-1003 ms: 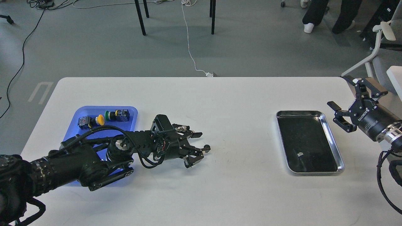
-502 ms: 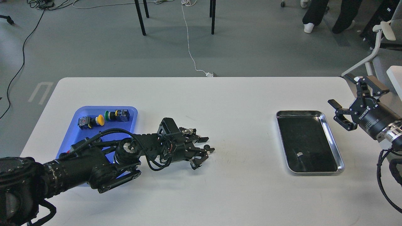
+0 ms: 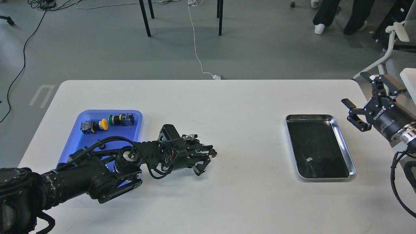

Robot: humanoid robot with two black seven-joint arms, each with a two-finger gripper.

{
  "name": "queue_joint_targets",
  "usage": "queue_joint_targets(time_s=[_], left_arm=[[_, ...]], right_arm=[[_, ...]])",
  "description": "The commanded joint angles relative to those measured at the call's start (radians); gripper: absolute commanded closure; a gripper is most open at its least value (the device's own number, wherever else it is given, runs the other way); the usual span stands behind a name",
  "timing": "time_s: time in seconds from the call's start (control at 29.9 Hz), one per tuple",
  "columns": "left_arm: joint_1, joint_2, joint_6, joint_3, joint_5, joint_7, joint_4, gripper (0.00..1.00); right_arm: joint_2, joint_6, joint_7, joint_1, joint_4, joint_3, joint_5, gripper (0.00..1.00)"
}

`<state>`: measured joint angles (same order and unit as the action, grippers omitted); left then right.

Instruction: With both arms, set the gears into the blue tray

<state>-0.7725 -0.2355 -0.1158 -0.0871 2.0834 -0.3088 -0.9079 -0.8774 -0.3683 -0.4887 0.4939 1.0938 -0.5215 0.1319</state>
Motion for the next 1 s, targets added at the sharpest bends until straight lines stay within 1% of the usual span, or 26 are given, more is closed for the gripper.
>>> queue_joint_targets(time_s=[0.0, 0.1, 0.17, 0.23, 0.3, 0.37, 0.43, 0.5, 0.64, 0.77, 0.9, 0.97], left_arm=[[-0.016, -0.125, -0.004, -0.065, -0.016, -0.004, -0.118, 0.89], [-0.021, -0.316, -0.004, -0.075, -0.061, -0.004, -0.25, 0.89], [-0.016, -0.448, -0.004, -0.068, -0.103, -0.006, -0.31, 0.89], [-0.005, -0.552, -0.002, -0.059, -0.131, -0.013, -0.321, 0.89], [0.019, -0.611, -0.002, -0.054, -0.143, -0.039, -0.316, 0.89], [0.07, -0.649, -0.005, -0.056, -0.146, -0.052, -0.306, 0.89], [0.111, -0.673, -0.007, -0.056, -0.146, -0.049, -0.296, 0.89], [0.139, -0.671, -0.01, -0.06, -0.148, -0.047, -0.273, 0.89], [0.186, -0.642, -0.06, -0.059, -0.16, -0.044, -0.218, 0.88], [0.187, -0.605, -0.064, -0.057, -0.175, -0.044, -0.174, 0.87], [0.187, -0.593, -0.062, -0.063, -0.186, -0.044, -0.167, 0.84], [0.187, -0.59, -0.062, -0.066, -0.187, -0.044, -0.167, 0.81]], right_arm=[[0.0, 0.0, 0.0, 0.0, -0.002, -0.02, 0.0, 0.02], [0.0, 0.0, 0.0, 0.0, -0.005, -0.029, 0.002, 0.02], [0.0, 0.0, 0.0, 0.0, -0.006, -0.031, 0.002, 0.02], [0.005, 0.003, 0.0, -0.001, -0.008, -0.031, 0.002, 0.02], [0.012, 0.005, 0.0, -0.003, -0.009, -0.029, 0.002, 0.02], [0.015, 0.006, 0.0, -0.006, -0.008, -0.029, 0.002, 0.02], [0.024, 0.008, 0.0, -0.006, -0.008, -0.029, 0.002, 0.02], [0.029, 0.008, 0.0, -0.006, -0.008, -0.031, 0.002, 0.02], [0.029, 0.009, 0.0, -0.005, -0.006, -0.031, 0.002, 0.02], [0.028, 0.008, 0.0, -0.005, -0.005, -0.032, 0.002, 0.02], [0.026, 0.008, 0.0, -0.006, -0.008, -0.032, 0.002, 0.02], [0.028, 0.009, 0.0, -0.008, -0.008, -0.031, 0.002, 0.02]])
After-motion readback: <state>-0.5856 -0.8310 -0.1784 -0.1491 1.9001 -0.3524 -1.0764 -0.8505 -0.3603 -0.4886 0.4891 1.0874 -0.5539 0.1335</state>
